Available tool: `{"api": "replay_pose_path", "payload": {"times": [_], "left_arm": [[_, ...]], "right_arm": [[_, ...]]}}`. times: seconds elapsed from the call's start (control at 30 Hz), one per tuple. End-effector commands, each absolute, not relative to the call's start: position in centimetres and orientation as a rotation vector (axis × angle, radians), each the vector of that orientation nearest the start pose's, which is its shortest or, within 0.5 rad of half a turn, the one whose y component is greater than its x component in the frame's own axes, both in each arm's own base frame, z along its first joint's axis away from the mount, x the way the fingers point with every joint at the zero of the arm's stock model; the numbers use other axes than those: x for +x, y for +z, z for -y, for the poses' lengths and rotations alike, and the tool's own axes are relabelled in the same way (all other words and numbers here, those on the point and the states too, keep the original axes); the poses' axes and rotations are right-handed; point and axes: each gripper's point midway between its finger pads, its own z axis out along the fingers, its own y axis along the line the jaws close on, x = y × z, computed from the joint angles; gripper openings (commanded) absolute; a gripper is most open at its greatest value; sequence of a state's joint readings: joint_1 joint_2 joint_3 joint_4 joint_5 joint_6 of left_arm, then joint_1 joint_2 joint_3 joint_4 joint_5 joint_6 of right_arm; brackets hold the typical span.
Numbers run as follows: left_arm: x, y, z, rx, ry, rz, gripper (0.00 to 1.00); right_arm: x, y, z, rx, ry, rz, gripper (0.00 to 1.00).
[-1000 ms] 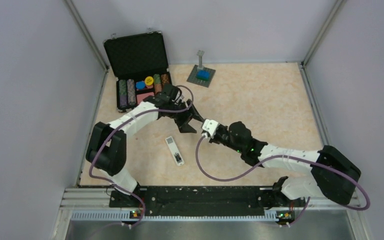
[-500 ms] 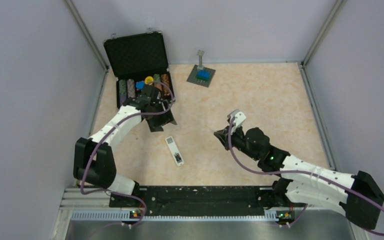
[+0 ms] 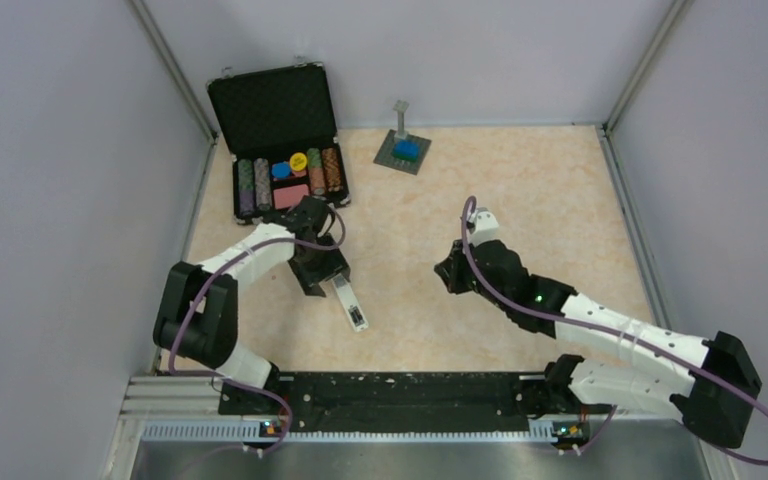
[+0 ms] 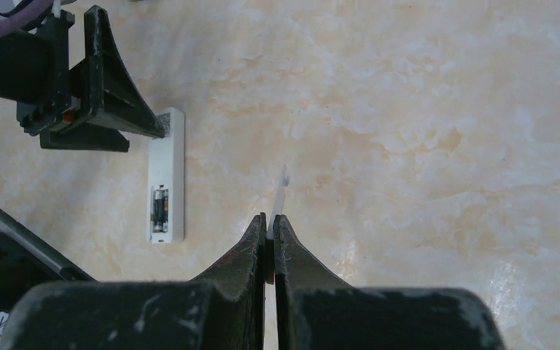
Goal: Load the batteries into the remote control
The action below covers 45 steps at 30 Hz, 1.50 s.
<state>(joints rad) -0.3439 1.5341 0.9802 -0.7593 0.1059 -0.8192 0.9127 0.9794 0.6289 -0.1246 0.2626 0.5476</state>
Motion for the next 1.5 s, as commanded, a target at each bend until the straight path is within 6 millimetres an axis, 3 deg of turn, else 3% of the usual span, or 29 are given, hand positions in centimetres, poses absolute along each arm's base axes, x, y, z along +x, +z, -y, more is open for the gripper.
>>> {"api": "replay_pose_path", "payload": {"times": [0.0,0.23,0.33,0.4,0.53,0.57,0.7,0.83,1.03,1.1,1.13,1.2,1.27,1.33,1.47], "left_arm": [[25.9,4.4,14.3,-1.009,-0.284,-2.781,0.69],[26.0,2.7,16.1,-1.262,-0.242,-2.764,0.69],[25.6,1.9,17.1,-1.356,-0.195,-2.762,0.63],[25.2,1.5,17.5,-1.405,-0.157,-2.755,0.47],[24.9,1.6,18.5,-1.508,-0.145,-2.708,0.05],[24.8,1.8,18.9,-1.532,-0.157,-2.701,0.0],[24.3,3.2,20.8,-1.716,-0.226,-2.639,0.0],[24.4,4.4,22.2,-1.924,-0.32,-2.439,0.0],[25.8,4.1,23.6,-2.075,-0.438,-2.238,0.16],[26.6,4.5,24.0,-2.035,-0.459,-2.219,0.24],[26.8,4.5,24.1,-2.008,-0.449,-2.236,0.34],[27.0,4.6,23.7,-1.933,-0.374,-2.278,0.69],[27.5,4.8,22.8,-1.802,-0.283,-2.326,0.87],[27.8,5.2,22.0,-1.646,-0.217,-2.403,0.94],[28.0,7.4,19.2,-1.249,-0.087,-2.48,0.96]], "right_arm": [[23.3,17.2,-25.0,-0.166,0.638,-2.087,0.0],[23.7,17.2,-24.3,-0.201,0.668,-2.114,0.0],[23.6,17.4,-24.1,-0.243,0.684,-2.111,0.0],[23.5,17.4,-24.0,-0.282,0.683,-2.11,0.0],[23.1,17.1,-24.3,-0.354,0.697,-2.117,0.0],[23.1,17.1,-24.3,-0.358,0.698,-2.119,0.0],[23.5,17.0,-24.7,-0.36,0.705,-2.12,0.0],[24.0,17.0,-24.7,-0.348,0.703,-2.12,0.0],[23.9,17.3,-24.7,-0.344,0.737,-2.121,0.0],[23.8,17.3,-24.6,-0.344,0.735,-2.123,0.0],[23.9,17.2,-24.5,-0.34,0.728,-2.125,0.0],[24.1,17.3,-24.4,-0.33,0.711,-2.128,0.0],[24.4,17.2,-24.1,-0.323,0.684,-2.134,0.0],[24.8,17.0,-23.7,-0.303,0.643,-2.144,0.0],[24.7,16.7,-22.8,-0.302,0.605,-2.173,0.0]]}}
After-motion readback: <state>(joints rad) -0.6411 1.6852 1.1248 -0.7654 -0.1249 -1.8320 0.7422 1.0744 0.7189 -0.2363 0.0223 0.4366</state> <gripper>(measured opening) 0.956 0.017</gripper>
